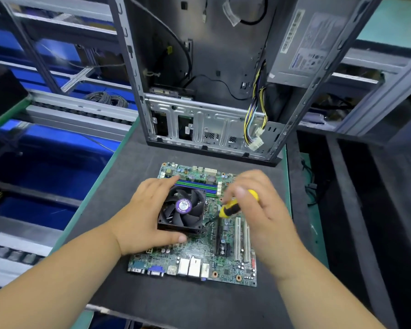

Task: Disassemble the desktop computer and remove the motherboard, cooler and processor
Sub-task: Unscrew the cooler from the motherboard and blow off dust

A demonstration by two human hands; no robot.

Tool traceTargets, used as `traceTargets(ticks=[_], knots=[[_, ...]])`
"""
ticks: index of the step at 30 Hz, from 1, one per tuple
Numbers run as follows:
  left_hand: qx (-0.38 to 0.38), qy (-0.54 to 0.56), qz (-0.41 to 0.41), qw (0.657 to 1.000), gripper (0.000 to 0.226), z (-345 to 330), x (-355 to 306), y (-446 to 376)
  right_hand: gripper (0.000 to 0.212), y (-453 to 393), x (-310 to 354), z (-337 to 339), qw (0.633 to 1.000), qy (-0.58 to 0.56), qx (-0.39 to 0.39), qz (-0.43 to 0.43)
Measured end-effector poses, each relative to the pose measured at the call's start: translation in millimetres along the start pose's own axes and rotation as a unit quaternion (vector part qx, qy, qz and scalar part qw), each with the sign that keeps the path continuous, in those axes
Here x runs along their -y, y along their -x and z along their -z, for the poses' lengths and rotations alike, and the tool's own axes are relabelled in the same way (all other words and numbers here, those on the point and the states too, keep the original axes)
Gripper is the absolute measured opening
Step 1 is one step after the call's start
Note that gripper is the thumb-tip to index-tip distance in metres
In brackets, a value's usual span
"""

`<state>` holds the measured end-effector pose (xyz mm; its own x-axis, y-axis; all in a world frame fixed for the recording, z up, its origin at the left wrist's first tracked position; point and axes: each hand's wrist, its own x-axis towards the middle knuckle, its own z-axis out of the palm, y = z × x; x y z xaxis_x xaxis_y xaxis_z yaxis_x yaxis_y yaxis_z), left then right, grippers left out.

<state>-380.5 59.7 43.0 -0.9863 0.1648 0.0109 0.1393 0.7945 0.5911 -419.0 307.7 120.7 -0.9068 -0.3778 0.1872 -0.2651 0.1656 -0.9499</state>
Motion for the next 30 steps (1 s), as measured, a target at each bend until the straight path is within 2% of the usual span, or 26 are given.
traceTargets(ticks=[2, 3, 5, 8, 11, 13, 17, 19, 23, 27, 30], knots=[[-0.004, -0.01, -0.001, 1.0, 0.114, 1.8, -3.4, 4.1, 0.031, 12.7, -7.5, 29.8, 0.993, 0.111, -0.04, -0.029], [-0.017, -0.016, -0.003, 1.0, 0.11, 1.8, -7.2, 5.7, 0.029, 18.8, -12.1, 43.9, 0.989, 0.124, -0.05, -0.068], [-0.056, -0.026, -0.009, 0.998, 0.1, -0.4, -19.6, 6.5, 0.023, 32.9, -23.7, 67.9, 0.981, 0.116, -0.075, -0.136], [-0.105, -0.035, -0.02, 0.994, 0.084, -6.4, -44.9, 2.1, 0.024, 54.9, -43.7, 97.2, 0.958, 0.094, -0.173, -0.21], [-0.108, -0.054, -0.04, 0.992, 0.073, -12.6, -70.7, -8.5, 0.025, 72.6, -58.6, 119.4, 0.924, 0.05, -0.256, -0.279], [-0.1, -0.08, -0.054, 0.99, 0.068, -15.7, -85.7, -16.8, 0.023, 81.1, -66.2, 127.5, 0.913, 0.074, -0.268, -0.297], [-0.099, -0.106, -0.07, 0.987, 0.057, -21.8, -108.3, -28.1, 0.014, 90.3, -77.6, 130.5, 0.899, 0.162, -0.219, -0.342], [-0.102, -0.101, -0.071, 0.987, 0.054, -25.4, -116.6, -29.5, 0.016, 90.8, -81.9, 127.7, 0.891, 0.242, -0.146, -0.356], [-0.106, -0.103, -0.064, 0.987, 0.047, -32.2, -128.9, -25.8, 0.027, 88.6, -87.6, 117.0, 0.885, 0.344, -0.011, -0.313], [-0.12, -0.101, -0.045, 0.987, 0.046, -31.0, -135.1, -14.0, 0.034, 84.5, -86.6, 116.1, 0.876, 0.38, 0.048, -0.293], [-0.137, -0.096, -0.026, 0.985, 0.043, -24.9, -136.4, -1.4, 0.035, 79.9, -82.7, 114.8, 0.868, 0.414, 0.06, -0.268]])
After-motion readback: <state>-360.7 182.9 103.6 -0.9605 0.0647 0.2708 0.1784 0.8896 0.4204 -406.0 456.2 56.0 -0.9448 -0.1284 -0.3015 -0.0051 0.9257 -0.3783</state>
